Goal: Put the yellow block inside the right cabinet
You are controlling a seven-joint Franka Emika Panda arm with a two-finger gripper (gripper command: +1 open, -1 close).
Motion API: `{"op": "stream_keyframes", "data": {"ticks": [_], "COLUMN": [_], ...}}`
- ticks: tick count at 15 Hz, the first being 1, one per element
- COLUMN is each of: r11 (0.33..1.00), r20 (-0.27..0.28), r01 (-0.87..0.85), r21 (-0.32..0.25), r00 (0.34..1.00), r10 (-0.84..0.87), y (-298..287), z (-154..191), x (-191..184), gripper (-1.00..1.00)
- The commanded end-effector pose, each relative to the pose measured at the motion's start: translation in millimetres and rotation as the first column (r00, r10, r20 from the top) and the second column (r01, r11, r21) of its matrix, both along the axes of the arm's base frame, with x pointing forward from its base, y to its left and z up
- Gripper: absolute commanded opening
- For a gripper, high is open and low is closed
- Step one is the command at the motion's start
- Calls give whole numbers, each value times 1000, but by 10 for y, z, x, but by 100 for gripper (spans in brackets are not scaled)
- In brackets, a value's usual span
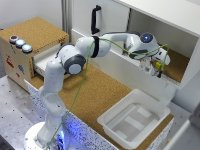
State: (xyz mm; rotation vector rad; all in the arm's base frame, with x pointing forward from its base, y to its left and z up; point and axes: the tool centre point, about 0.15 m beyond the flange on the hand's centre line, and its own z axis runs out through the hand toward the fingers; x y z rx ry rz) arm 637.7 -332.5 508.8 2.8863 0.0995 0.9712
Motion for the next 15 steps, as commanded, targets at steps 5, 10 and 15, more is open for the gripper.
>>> {"op": "stream_keyframes", "data": {"ticks": [5,10,15], "r11": [982,982,982], "r20": [102,102,102], "r01": [3,3,3], "r21": [-188,-188,-188], "r00": [995,995,995], "r10": [16,16,16], "y": [554,554,554], "z": [230,230,230], "x": [-1500,-1500,-1500], "gripper": [100,100,100]}}
